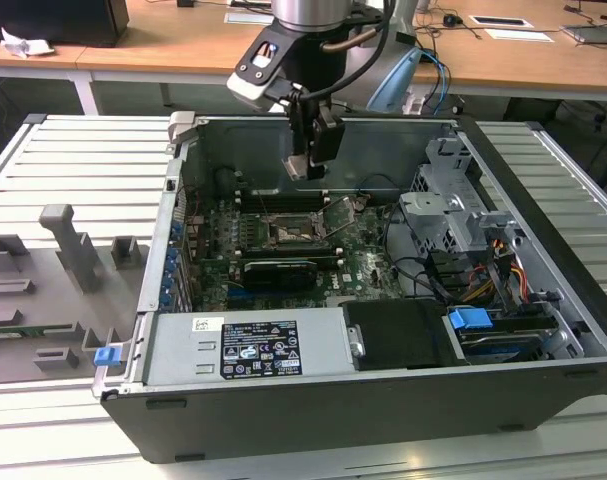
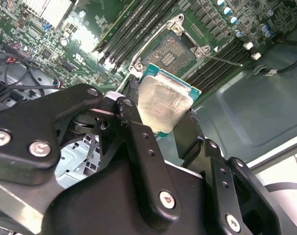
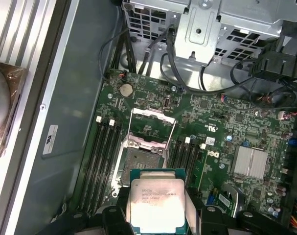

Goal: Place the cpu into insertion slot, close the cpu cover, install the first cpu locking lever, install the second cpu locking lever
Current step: 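Place the cpu into insertion slot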

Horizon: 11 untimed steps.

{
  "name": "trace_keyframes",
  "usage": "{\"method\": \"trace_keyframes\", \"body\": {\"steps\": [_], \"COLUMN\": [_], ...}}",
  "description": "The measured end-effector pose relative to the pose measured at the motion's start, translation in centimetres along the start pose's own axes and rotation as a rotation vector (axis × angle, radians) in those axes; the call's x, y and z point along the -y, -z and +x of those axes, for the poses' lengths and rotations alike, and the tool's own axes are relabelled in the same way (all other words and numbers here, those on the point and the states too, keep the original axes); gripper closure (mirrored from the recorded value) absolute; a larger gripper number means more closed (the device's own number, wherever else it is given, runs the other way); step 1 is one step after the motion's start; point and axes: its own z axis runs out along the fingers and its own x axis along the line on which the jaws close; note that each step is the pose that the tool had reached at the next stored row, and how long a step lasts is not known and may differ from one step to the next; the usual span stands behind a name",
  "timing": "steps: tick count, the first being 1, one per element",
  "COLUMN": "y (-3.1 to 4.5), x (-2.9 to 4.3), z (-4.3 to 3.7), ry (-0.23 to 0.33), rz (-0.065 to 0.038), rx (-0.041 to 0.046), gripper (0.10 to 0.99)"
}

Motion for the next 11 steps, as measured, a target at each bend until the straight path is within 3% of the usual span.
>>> {"method": "trace_keyframes", "body": {"steps": [11], "y": [-0.37], "x": [0.03], "z": [-0.01], "ry": [-0.021], "rz": [0.001], "rx": [0.0012], "gripper": [0.557]}}
